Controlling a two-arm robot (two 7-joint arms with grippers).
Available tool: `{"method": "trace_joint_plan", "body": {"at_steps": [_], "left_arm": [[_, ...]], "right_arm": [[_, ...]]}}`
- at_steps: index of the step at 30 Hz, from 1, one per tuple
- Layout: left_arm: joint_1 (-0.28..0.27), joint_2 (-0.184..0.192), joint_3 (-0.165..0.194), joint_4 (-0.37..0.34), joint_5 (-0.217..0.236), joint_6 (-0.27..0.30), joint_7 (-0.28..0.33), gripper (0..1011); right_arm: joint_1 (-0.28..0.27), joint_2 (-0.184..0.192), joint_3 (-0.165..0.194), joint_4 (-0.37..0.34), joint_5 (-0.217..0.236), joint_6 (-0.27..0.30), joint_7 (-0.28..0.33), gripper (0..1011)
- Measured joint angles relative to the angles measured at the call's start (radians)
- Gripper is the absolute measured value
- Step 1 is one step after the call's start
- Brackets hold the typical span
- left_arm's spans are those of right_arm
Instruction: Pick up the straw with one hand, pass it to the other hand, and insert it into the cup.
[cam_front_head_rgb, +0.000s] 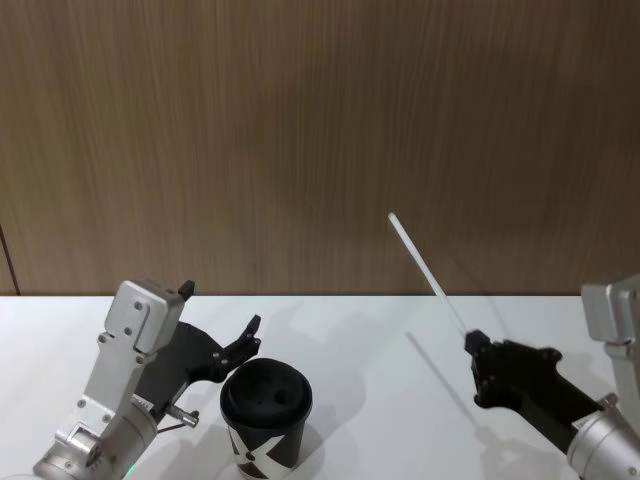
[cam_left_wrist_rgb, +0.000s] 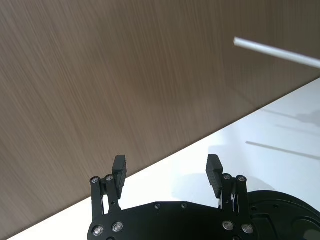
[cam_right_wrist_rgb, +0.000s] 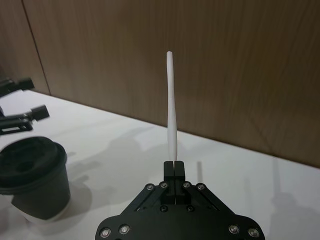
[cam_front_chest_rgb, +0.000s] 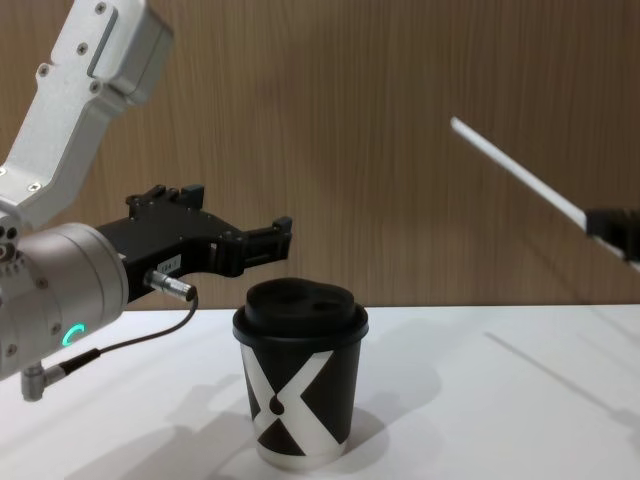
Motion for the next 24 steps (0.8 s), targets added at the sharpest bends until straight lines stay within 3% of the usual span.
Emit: {"method": "trace_joint_plan", "body": {"at_steps": [10, 24], "left_arm": [[0.000, 0.000, 0.000, 0.000, 0.000, 0.000, 0.000, 1003], [0.000, 0.000, 0.000, 0.000, 0.000, 0.000, 0.000, 1003]], "right_arm": [[0.062, -0.024, -0.044, 0.021, 0.031, -0.140, 0.078, 8], [0.161, -0.071, -0.121, 0.075, 0.094, -0.280, 0.204, 8]]}}
